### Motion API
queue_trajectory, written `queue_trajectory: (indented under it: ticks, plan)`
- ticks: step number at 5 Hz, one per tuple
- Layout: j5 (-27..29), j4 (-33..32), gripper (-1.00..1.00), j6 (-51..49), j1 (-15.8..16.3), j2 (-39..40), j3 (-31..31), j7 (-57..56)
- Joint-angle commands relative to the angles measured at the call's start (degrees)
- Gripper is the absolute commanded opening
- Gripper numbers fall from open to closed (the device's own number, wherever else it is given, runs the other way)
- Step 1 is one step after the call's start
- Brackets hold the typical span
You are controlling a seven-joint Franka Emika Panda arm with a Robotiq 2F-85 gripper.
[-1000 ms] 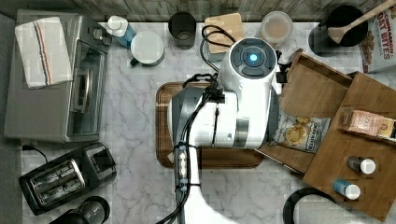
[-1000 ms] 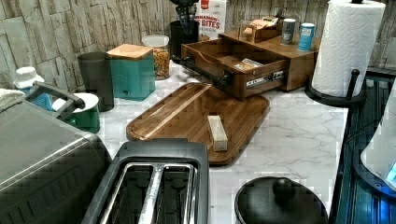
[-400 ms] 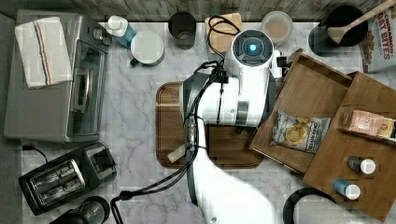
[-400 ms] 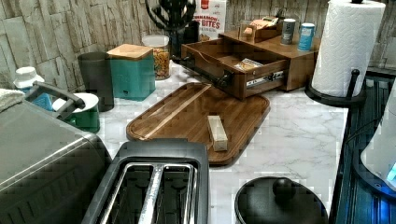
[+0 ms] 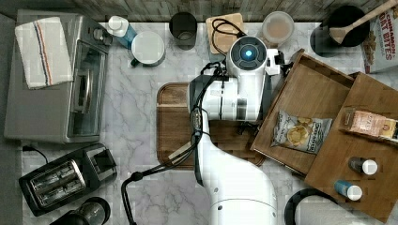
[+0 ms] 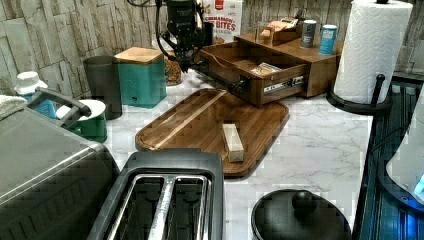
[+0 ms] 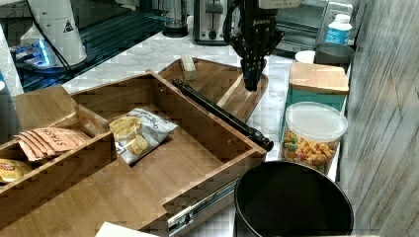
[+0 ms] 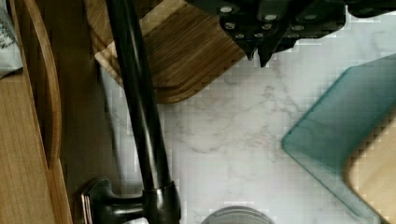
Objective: Close the drawer.
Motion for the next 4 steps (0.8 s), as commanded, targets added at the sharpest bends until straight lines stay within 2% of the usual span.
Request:
queue_trajectory:
  ticks: [1,2,3,4]
  plan:
    - [-2.0,6.2,-1.0,1.5,-2.6,1.3,0.6,-9.9]
    - [1.2,12.2,-1.0,-4.7,-5.1,5.8,2.0,-14.1]
    - [2.8,13.6,-1.0,-5.8,-4.0,8.1,0.6,-12.6]
    - [2.0,10.6,-1.0,-0.5,-3.1,7.3,-0.2,-9.3]
